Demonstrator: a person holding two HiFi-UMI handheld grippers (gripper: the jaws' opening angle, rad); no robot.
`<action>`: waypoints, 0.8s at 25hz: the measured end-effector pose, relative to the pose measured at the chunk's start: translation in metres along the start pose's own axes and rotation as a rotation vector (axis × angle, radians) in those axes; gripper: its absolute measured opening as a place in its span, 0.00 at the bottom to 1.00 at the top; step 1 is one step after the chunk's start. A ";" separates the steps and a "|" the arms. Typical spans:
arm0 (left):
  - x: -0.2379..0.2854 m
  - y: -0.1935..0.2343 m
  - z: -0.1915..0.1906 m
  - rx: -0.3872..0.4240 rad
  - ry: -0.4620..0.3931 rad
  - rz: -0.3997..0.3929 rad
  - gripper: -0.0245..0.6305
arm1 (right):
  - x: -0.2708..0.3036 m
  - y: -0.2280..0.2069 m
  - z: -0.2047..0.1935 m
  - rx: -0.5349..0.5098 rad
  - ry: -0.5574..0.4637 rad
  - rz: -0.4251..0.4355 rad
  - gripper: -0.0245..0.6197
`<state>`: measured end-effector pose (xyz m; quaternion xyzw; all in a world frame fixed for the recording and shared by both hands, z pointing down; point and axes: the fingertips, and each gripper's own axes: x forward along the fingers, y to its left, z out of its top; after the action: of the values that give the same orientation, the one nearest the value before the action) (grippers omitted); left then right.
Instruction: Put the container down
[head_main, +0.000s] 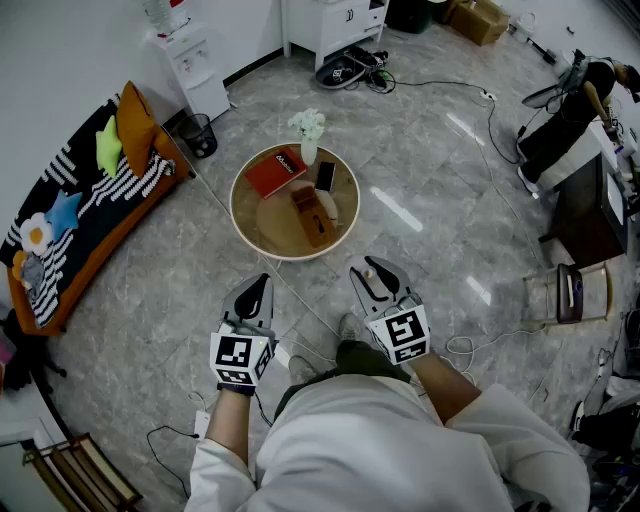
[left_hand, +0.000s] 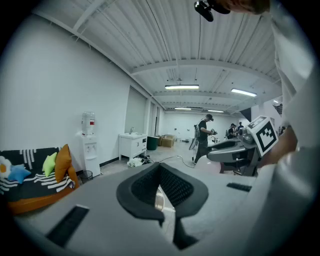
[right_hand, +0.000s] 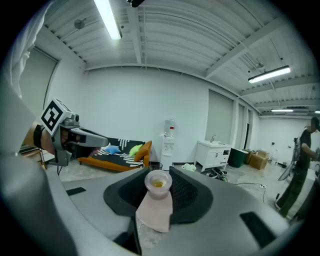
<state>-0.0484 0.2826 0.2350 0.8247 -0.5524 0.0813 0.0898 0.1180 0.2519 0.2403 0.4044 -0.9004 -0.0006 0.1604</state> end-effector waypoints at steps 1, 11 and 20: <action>-0.001 -0.001 0.000 0.001 0.001 -0.001 0.05 | -0.001 0.000 0.000 0.001 0.000 -0.001 0.26; 0.001 -0.008 -0.003 -0.002 0.011 -0.006 0.05 | -0.007 -0.004 -0.004 0.014 0.002 -0.007 0.26; 0.029 -0.009 -0.010 -0.010 0.048 0.007 0.05 | 0.013 -0.028 -0.014 0.049 0.005 0.017 0.26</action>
<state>-0.0292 0.2623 0.2514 0.8201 -0.5535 0.0986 0.1070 0.1346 0.2256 0.2534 0.4004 -0.9032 0.0241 0.1526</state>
